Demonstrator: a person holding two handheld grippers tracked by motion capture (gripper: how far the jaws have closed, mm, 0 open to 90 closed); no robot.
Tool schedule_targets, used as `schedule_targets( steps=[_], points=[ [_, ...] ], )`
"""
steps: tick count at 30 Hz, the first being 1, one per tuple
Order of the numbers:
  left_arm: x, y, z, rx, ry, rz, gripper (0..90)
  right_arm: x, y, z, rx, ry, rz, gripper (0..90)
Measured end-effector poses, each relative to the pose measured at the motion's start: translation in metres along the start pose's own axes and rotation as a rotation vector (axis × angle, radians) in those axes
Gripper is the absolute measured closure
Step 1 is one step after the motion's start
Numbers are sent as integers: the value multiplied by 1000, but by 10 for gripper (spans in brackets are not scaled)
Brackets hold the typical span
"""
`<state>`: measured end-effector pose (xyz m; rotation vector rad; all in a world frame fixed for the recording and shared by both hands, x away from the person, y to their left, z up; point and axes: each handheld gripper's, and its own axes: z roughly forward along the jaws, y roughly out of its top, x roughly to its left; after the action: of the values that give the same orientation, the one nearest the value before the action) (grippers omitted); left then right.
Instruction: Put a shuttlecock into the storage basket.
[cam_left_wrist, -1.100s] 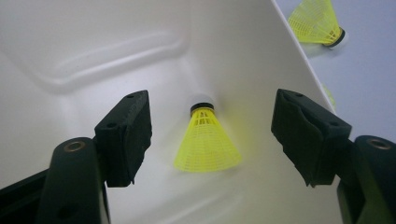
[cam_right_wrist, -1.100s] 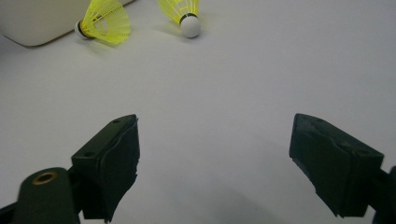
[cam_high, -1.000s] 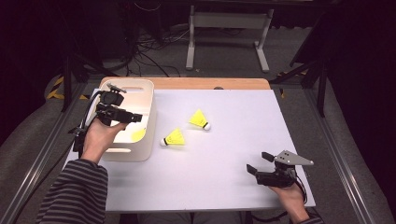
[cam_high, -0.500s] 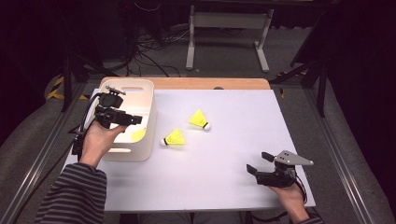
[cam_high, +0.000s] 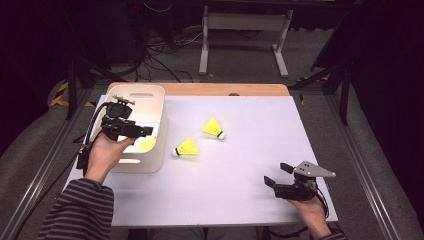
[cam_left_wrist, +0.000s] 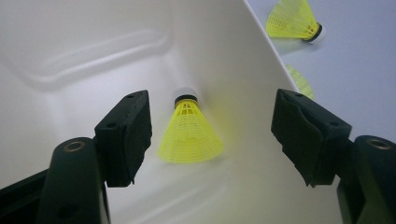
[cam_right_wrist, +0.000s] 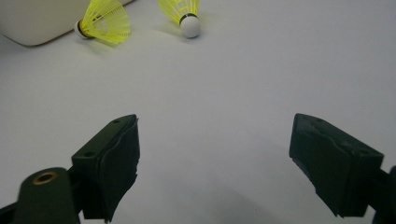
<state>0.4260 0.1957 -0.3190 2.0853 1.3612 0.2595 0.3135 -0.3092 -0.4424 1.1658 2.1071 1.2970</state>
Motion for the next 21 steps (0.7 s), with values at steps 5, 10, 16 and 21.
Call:
schedule_targets(
  steps=[5,10,16,21],
  points=[
    [-2,0,-1,-3,-6,1,299,0,0,0,-1,-1,0,169],
    [-4,1,-3,-13,-16,5,300,0,0,0,0,0,0,169],
    [-10,2,-5,-22,-21,14,300,0,0,0,1,0,-1,169],
    [-13,4,-5,-21,-29,13,303,0,0,0,1,2,-1,169]
  ],
)
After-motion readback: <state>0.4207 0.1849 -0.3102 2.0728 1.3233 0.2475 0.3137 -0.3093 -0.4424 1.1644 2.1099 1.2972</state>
